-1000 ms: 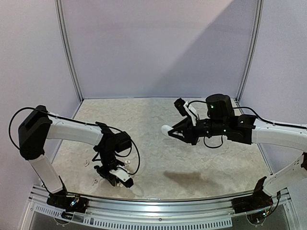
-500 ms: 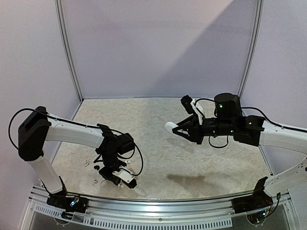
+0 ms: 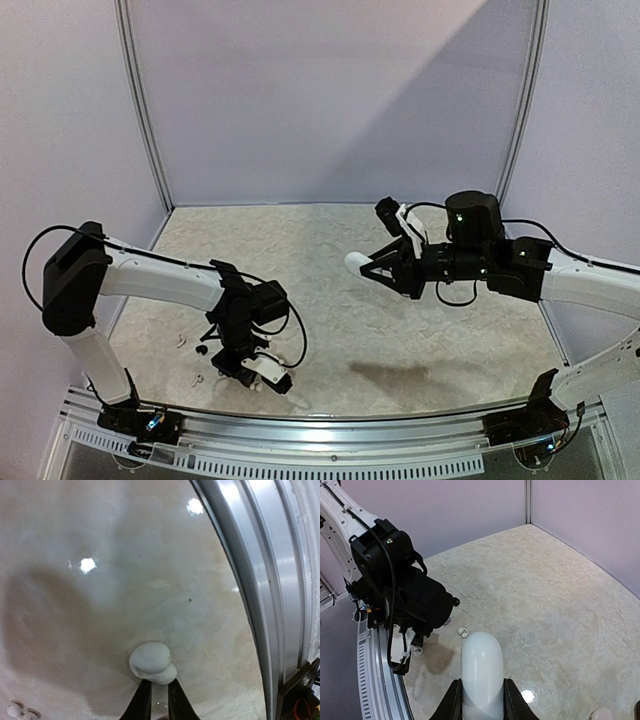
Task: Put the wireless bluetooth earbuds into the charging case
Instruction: Move the left earbud to the center of the board.
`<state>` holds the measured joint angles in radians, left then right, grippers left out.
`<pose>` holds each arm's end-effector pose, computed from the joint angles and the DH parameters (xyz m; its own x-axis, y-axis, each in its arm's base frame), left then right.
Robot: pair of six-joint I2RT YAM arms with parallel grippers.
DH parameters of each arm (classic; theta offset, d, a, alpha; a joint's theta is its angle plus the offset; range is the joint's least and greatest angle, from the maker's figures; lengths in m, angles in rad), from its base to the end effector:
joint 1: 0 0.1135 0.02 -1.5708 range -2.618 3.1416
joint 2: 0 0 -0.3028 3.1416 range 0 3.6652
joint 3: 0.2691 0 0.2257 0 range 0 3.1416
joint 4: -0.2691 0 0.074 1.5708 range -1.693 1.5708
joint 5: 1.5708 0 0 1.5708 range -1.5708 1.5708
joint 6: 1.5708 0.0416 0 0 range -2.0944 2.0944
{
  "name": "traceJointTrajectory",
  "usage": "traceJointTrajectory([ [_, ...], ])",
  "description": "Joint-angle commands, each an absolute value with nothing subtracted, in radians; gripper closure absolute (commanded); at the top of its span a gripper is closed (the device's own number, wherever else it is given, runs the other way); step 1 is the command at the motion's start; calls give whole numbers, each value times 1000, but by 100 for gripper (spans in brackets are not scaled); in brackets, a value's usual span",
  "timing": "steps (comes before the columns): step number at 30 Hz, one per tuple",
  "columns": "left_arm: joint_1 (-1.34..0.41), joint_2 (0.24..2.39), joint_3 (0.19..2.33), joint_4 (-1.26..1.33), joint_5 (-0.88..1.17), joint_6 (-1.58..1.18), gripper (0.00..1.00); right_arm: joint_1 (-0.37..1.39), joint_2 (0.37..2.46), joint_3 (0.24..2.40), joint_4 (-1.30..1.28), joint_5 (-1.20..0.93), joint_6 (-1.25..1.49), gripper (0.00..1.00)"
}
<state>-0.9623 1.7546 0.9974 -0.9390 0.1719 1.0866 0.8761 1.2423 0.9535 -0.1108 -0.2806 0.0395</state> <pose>0.1430 -0.2177 0.1913 0.4407 0.8929 -0.0920 0.8726 -0.4502 -0.1897 0.1531 0.2017 0.3513 -0.2845 -0.2821 -0.9162 -0.8910 0.4306 0.1440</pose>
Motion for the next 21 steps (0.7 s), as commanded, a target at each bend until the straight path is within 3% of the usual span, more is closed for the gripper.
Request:
traceJointTrajectory([
  [1, -992, 1815, 997, -794, 177, 1078, 86, 874, 1287, 1022, -128, -270, 11, 93],
  [17, -913, 1551, 1047, -952, 174, 984, 60, 873, 1340, 1131, -210, -315, 18, 93],
  [21, -755, 1369, 1047, -976, 348, 953, 55, 876, 1391, 1202, -216, -361, 41, 94],
])
